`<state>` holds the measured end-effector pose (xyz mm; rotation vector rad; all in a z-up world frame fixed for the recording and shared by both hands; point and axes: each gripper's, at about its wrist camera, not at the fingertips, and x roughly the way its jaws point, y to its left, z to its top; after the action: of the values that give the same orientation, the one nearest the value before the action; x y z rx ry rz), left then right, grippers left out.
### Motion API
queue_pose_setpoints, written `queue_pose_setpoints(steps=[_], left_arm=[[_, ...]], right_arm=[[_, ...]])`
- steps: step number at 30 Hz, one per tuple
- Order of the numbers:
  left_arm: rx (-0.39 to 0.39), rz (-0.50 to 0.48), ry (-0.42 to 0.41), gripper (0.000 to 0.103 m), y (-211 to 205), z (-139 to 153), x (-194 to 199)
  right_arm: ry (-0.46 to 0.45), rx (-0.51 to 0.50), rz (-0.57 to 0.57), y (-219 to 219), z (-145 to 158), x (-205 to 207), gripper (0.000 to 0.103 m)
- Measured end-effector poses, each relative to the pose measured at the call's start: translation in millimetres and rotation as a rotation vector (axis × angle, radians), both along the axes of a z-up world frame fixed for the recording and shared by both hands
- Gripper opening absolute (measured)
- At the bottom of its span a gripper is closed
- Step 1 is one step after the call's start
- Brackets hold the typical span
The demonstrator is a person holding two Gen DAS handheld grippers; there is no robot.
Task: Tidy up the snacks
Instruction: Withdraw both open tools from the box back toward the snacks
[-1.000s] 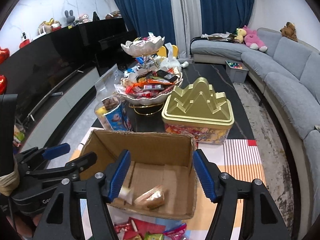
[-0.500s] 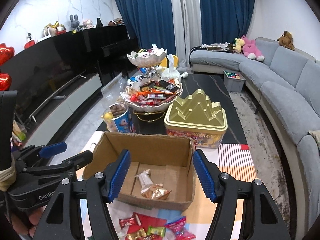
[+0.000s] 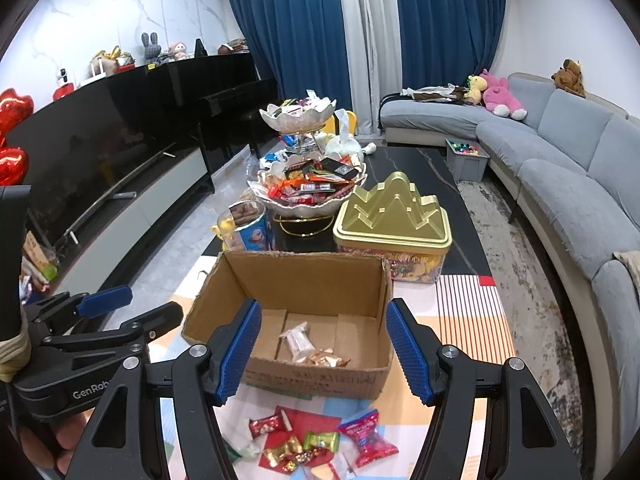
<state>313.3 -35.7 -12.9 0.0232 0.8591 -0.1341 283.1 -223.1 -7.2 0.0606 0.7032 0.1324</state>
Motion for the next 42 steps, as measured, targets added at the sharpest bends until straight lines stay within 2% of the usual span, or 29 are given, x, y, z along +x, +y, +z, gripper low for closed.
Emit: queue_pose_setpoints(steps=[6,8,16,24,42], left_arm=[[-0.028,-0.003,0.019,0.069,3,-3,-13],[-0.026,-0.004,0.019,0.069,4,-3,-16],[-0.016,0.000,0.021,0.075,9,-11,-34],[0.019,0.004,0.030,0.080,13,-29,-52],[0.047,0.000,0.083,0.083,19,-73,-83]], right_arm=[[-0.008,-0.003,-0.002,1,3,-8,0.066],[-0.018,-0.009,-0.008,2,3,-14,0.076],[-0.031,-0.050,-0.021,5,4,-30,0.084],[-0.007,-0.090,-0.013,9,-12,-44,0.084],[0.057,-0.115,0.003,16,-45,-64,0.084]])
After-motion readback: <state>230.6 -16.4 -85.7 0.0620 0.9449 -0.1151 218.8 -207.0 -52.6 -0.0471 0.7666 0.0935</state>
